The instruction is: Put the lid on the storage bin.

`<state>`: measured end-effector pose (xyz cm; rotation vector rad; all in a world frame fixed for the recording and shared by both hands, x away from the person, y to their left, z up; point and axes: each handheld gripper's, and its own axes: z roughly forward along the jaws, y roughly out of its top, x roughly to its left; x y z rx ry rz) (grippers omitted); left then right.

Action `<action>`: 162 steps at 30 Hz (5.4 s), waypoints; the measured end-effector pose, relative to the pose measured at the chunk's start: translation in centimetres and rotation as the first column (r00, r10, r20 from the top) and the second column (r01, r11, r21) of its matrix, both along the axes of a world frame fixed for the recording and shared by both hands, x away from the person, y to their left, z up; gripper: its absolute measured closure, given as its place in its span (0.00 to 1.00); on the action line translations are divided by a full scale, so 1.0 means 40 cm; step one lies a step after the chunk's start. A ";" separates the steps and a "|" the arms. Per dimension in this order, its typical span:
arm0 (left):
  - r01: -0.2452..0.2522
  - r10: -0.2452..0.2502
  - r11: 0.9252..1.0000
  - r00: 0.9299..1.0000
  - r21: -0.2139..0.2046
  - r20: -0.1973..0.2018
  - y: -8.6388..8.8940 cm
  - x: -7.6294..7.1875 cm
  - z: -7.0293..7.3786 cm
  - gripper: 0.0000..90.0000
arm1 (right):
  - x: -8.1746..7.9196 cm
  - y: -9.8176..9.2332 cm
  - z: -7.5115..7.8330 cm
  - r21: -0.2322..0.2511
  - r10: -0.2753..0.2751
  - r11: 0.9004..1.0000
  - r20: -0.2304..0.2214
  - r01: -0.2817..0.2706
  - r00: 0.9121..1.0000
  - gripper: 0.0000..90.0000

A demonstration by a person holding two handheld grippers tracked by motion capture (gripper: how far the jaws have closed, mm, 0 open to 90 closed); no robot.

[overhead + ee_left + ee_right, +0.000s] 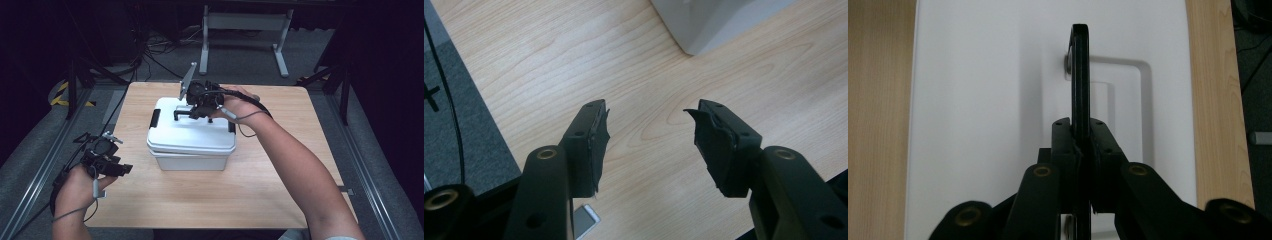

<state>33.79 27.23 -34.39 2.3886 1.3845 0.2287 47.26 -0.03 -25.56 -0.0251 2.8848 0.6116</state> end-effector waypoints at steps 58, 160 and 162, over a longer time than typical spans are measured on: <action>0.001 -0.001 1.000 1.000 -0.006 -0.015 0.000 0.024 -0.020 0.53 | -0.018 -0.144 0.043 0.163 -0.091 0.981 -0.070 0.101 0.993 0.60; -0.022 0.023 0.999 0.999 0.029 -0.032 -0.016 0.065 -0.058 0.51 | -0.096 -0.703 -0.394 0.137 -0.509 0.826 -0.237 0.547 0.828 0.44; -0.022 0.023 0.999 0.999 0.032 -0.036 -0.014 0.067 -0.060 0.51 | -0.096 -0.698 -0.404 0.132 -0.502 0.832 -0.236 0.539 0.832 0.44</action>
